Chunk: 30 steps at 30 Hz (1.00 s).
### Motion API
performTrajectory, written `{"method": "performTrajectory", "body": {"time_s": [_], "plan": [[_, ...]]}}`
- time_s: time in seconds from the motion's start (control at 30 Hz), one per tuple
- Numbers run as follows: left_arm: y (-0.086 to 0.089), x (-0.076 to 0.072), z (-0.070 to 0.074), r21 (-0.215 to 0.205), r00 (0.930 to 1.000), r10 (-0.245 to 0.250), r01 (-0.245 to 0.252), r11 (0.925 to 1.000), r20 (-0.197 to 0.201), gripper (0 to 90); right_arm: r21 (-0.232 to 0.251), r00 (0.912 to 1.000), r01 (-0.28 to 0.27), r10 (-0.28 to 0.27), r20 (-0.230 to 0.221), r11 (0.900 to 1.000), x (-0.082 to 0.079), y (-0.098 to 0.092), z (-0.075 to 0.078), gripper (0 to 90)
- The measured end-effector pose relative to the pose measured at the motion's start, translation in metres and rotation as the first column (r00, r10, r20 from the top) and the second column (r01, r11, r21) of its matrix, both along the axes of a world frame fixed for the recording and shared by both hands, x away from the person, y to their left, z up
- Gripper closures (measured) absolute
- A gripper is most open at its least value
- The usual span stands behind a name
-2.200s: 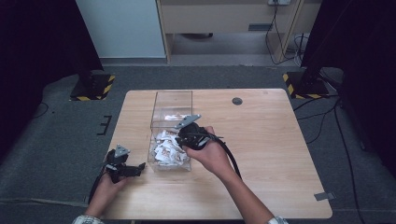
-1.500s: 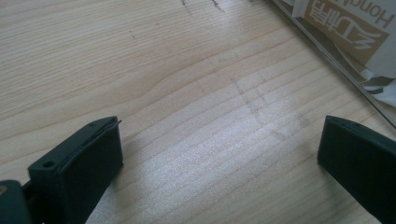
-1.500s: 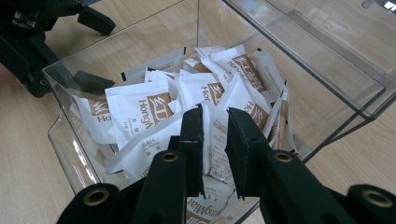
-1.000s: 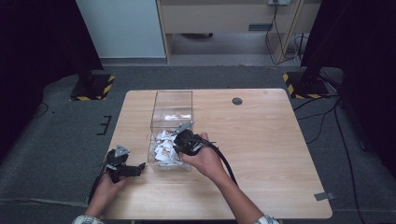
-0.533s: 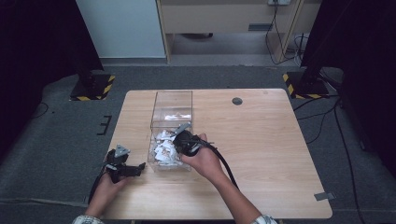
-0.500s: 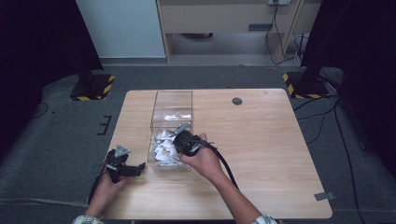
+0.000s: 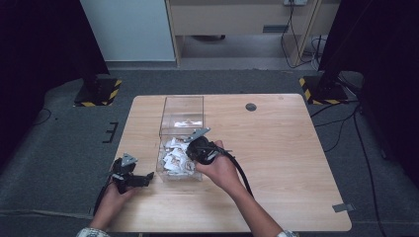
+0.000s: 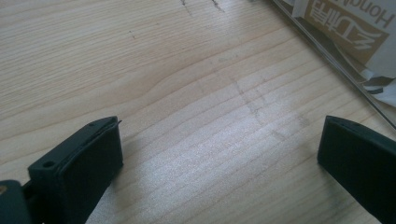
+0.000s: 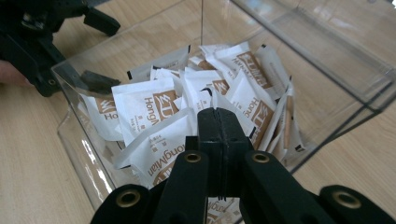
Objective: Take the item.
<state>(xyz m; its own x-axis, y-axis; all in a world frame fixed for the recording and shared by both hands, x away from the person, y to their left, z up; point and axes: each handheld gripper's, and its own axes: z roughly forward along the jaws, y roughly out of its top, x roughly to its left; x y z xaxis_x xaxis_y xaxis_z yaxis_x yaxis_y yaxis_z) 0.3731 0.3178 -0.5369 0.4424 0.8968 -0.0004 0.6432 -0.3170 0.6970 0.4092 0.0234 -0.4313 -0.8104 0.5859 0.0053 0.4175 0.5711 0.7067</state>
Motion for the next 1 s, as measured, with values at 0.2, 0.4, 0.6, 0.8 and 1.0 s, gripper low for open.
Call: {"method": "performTrajectory", "body": {"time_s": [0.2,0.4,0.6,0.8,1.0], "plan": [[0.0,0.0,0.0,0.0,1.0,0.0,0.0,1.0,0.0,0.0,0.051,0.9999,0.008,-0.008,0.009,0.999,-0.001,-0.011,0.014,90.0],[0.0,0.0,0.0,0.0,1.0,0.0,0.0,1.0,0.0,0.0,0.096,0.9998,0.012,-0.014,0.015,0.995,0.0,-0.018,0.024,90.0],[0.0,0.0,0.0,0.0,1.0,0.0,0.0,1.0,0.0,0.0,0.11,0.9995,0.013,-0.016,0.027,0.994,-0.001,-0.023,0.032,90.0],[0.0,0.0,0.0,0.0,1.0,0.0,0.0,1.0,0.0,0.0,0.113,0.9989,0.013,-0.018,0.043,0.994,-0.003,-0.025,0.039,90.0],[0.0,0.0,0.0,0.0,1.0,0.0,0.0,1.0,0.0,0.0,0.123,0.9983,0.014,-0.021,0.054,0.992,-0.004,-0.029,0.048,90.0]]}}
